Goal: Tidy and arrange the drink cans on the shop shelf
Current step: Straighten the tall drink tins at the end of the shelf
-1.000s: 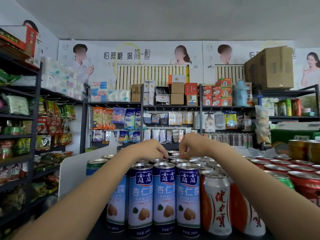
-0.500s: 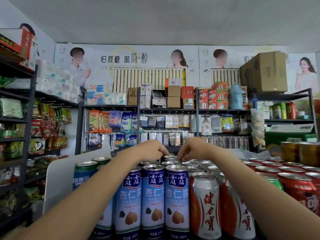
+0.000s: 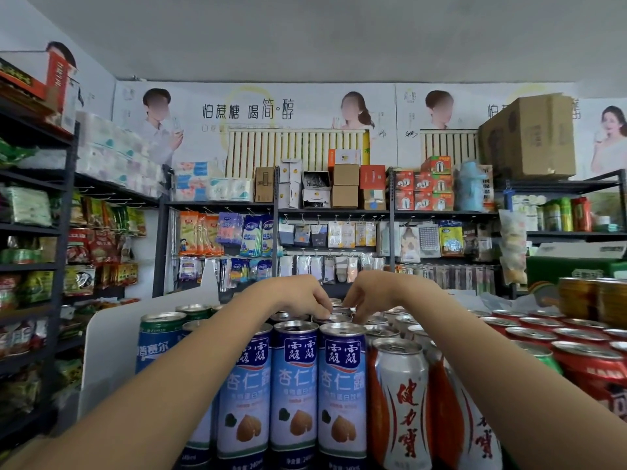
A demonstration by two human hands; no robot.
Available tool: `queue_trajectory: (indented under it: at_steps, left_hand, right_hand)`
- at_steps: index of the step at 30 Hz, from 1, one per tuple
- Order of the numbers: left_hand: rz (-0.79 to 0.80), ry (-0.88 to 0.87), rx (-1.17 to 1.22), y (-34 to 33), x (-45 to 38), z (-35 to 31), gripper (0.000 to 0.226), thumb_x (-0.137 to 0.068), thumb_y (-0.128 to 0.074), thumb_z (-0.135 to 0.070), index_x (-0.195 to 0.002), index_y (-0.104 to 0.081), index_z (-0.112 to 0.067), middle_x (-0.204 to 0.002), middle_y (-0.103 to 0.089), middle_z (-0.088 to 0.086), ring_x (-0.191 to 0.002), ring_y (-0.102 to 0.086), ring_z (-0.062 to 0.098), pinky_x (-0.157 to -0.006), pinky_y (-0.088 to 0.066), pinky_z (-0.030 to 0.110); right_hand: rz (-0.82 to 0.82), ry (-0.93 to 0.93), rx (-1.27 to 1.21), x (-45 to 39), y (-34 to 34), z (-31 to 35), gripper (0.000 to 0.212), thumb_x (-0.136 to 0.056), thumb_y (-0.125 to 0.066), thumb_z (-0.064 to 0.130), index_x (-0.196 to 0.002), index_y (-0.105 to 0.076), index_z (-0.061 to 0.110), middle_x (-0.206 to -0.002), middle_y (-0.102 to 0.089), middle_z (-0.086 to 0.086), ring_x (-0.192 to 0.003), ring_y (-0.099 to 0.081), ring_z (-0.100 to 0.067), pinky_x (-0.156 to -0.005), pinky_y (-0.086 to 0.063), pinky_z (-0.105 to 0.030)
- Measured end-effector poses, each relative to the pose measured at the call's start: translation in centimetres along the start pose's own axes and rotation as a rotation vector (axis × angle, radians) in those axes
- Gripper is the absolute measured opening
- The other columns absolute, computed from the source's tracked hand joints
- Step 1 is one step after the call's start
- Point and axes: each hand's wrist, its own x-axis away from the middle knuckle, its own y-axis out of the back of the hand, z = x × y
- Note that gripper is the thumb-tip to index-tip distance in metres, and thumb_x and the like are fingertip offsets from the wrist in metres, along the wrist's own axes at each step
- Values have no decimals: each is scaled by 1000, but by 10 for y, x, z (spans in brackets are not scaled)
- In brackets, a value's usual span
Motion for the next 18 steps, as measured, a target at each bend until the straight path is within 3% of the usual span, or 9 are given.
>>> queue_trajectory:
  at_steps: [5, 11, 18]
  left_hand:
    - [-7, 22, -6, 4, -4, 4, 30, -89, -59, -25, -116, -64, -13, -123, -60, 0, -111, -54, 16, -97, -40, 29]
    - [35, 62, -26, 7, -4, 2, 34, -94, -50, -29, -121, -60, -11, -130, -55, 1, -117, -51, 18, -100, -39, 30]
    - [93, 71, -112, 4, 1, 5, 39, -97, -36, -10, -133, -49, -15, -142, -43, 0, -127, -42, 17, -102, -33, 26]
  right_hand:
    - [-65, 21, -54, -3, -7, 2, 45, -77, -73, 17, -120, -62, 11, -119, -65, -4, -106, -60, -19, -99, -46, -35]
    - [-60, 49, -29, -1, -9, 3, 45, -81, -69, 10, -124, -59, 9, -121, -63, -6, -110, -58, -20, -100, -45, -35]
    - [-85, 46, -20, -6, -11, 10, 45, -86, -47, -9, -123, -60, 13, -126, -61, -4, -115, -56, -18, -101, -44, -34]
